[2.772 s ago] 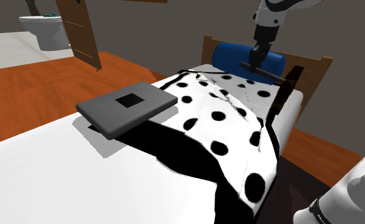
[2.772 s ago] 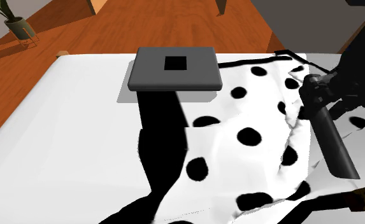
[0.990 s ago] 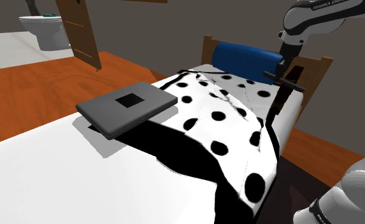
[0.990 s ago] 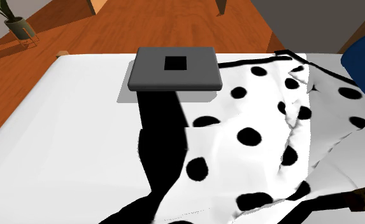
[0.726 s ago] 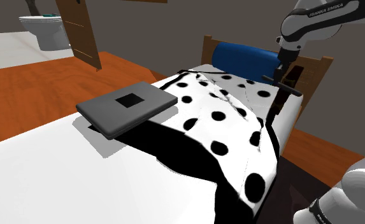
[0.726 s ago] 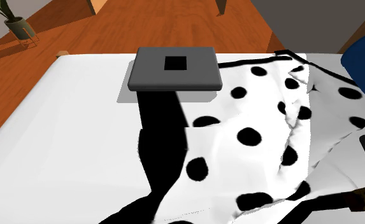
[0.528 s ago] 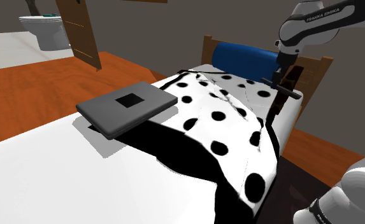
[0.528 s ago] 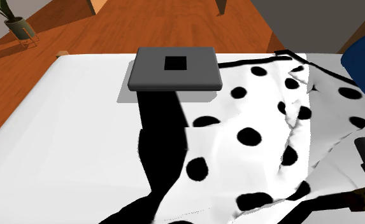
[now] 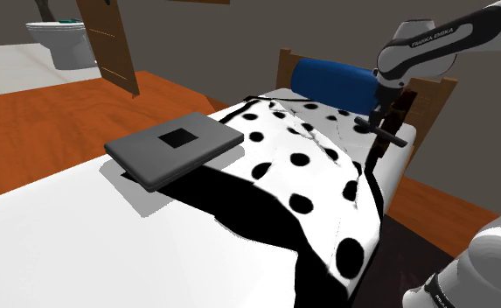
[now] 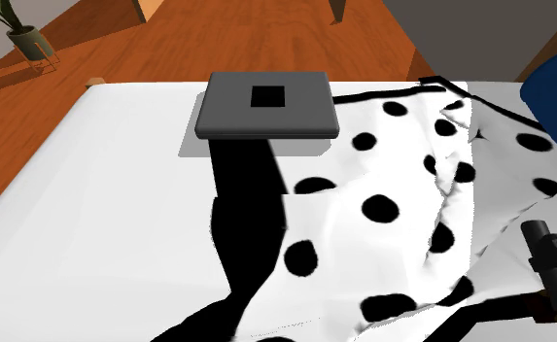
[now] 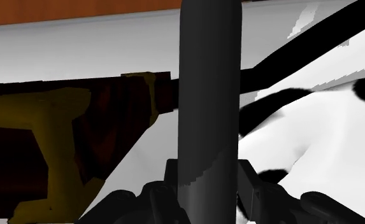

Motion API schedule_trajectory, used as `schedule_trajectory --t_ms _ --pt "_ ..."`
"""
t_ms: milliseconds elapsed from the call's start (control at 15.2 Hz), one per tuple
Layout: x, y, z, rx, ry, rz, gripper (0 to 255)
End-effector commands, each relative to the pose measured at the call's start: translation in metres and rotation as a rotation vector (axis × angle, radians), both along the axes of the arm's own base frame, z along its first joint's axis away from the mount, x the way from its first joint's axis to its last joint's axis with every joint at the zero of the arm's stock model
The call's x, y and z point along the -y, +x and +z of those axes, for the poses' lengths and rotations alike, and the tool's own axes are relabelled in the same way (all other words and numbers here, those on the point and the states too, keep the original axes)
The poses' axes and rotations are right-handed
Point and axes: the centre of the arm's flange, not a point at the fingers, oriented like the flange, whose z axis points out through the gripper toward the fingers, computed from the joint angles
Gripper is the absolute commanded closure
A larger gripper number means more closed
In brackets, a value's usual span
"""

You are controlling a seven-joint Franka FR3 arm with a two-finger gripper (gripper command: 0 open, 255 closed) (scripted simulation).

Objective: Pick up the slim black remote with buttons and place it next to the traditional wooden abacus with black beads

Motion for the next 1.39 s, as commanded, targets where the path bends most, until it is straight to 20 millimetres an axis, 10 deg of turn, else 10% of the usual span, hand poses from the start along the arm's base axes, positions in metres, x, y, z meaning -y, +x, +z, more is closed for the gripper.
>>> schedule_trajectory --t_ms 0,1320 --pt "0.0 0.0 -0.012 -0.001 0.0 -0.001 255" --pt "0.0 0.0 -0.113 -0.001 0.0 -0.001 255"
